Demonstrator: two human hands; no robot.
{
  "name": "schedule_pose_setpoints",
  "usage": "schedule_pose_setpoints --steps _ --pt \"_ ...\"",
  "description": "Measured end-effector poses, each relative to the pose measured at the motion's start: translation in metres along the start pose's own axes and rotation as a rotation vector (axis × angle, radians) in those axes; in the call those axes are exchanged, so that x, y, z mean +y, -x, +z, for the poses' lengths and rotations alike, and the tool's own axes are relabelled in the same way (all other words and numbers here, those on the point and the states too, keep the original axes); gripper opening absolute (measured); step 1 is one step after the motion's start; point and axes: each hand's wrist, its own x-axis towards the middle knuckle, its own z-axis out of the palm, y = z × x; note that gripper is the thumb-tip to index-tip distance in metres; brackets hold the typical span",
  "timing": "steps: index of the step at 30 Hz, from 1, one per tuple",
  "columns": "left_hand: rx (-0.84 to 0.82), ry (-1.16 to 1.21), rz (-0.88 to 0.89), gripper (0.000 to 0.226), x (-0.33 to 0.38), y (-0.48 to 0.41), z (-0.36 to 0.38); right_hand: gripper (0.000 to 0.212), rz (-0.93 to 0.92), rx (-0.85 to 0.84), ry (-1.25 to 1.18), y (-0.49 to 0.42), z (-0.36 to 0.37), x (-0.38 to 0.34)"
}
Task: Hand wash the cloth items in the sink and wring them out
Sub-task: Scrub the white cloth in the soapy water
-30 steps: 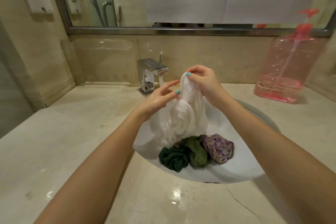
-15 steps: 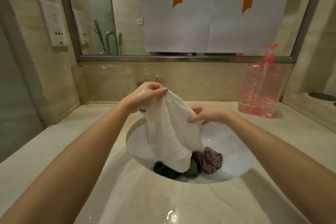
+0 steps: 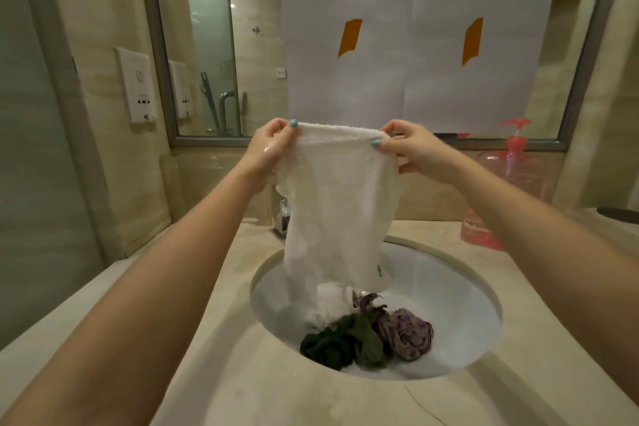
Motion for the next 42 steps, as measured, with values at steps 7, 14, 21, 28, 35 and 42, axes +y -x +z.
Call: schedule_pose_setpoints --steps 7,14,21,28,35,42 --pt "-0.071 -0.309 -0.192 0.026 -0.091 0.040 0.000 0.012 0.370 -0.331 0.396 0.003 0.036 0.075" --pt "-0.037 0.135 -0.688 0.023 -0.159 0.050 0.039 0.032 0.437 -0.056 -0.438 -0.003 0.125 0.158" --pt "0.233 0.336 -0.640 0.017 -0.193 0.045 0.066 0.032 0.476 0.028 -0.626 -0.039 0.201 0.160" --pt "0.281 0.047 -0.487 0.028 -0.211 0.031 0.063 0.035 0.577 0.266 -0.615 -0.051 0.212 0.176" --pt "0.218 0.206 -0.503 0.016 -0.207 0.033 0.064 0.060 0.564 0.235 -0.784 -0.052 0.195 0.187" --pt "0.207 -0.123 -0.451 0.026 -0.208 0.034 0.069 0.038 0.233 0.160 -0.272 -0.029 0.222 0.146"
